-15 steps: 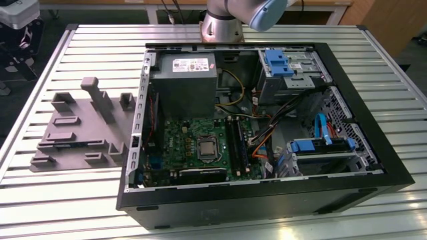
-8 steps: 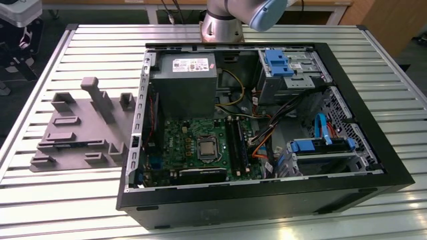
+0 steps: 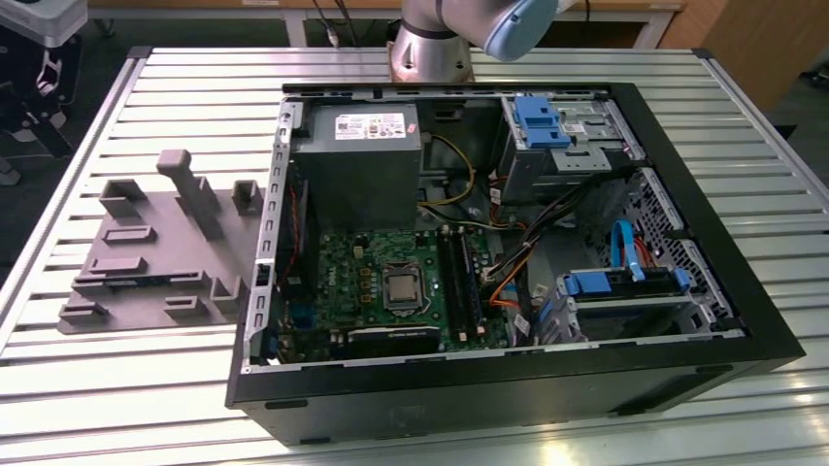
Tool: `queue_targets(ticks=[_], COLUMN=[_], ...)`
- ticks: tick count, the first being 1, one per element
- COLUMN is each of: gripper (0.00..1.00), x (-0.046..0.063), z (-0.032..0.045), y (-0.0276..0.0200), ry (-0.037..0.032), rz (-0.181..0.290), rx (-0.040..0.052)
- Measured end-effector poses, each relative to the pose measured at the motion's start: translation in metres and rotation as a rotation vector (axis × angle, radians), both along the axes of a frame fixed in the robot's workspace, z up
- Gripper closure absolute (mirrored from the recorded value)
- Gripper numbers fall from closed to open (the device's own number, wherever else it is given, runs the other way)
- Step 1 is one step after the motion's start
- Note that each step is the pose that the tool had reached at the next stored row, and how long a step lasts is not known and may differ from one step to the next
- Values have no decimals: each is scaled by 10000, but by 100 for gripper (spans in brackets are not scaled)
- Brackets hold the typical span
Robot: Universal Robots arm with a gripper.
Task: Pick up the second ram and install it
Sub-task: 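Pick up the second ram and move it above second insertion slot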
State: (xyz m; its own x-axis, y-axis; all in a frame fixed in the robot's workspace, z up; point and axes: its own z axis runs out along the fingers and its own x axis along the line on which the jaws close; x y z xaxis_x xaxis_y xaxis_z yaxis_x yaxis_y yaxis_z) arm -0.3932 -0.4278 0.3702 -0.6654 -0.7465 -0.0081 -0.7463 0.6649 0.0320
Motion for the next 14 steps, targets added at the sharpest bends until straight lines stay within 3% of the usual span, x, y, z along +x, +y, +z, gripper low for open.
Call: queue_targets(ticks=[3, 4, 14], gripper=[89, 89, 89], x=[1, 0, 0], z=[-5, -14, -23], y=[0, 0, 0], ry=[-22, -40, -63], rz=[91, 644, 1718], rx=[1, 1, 3])
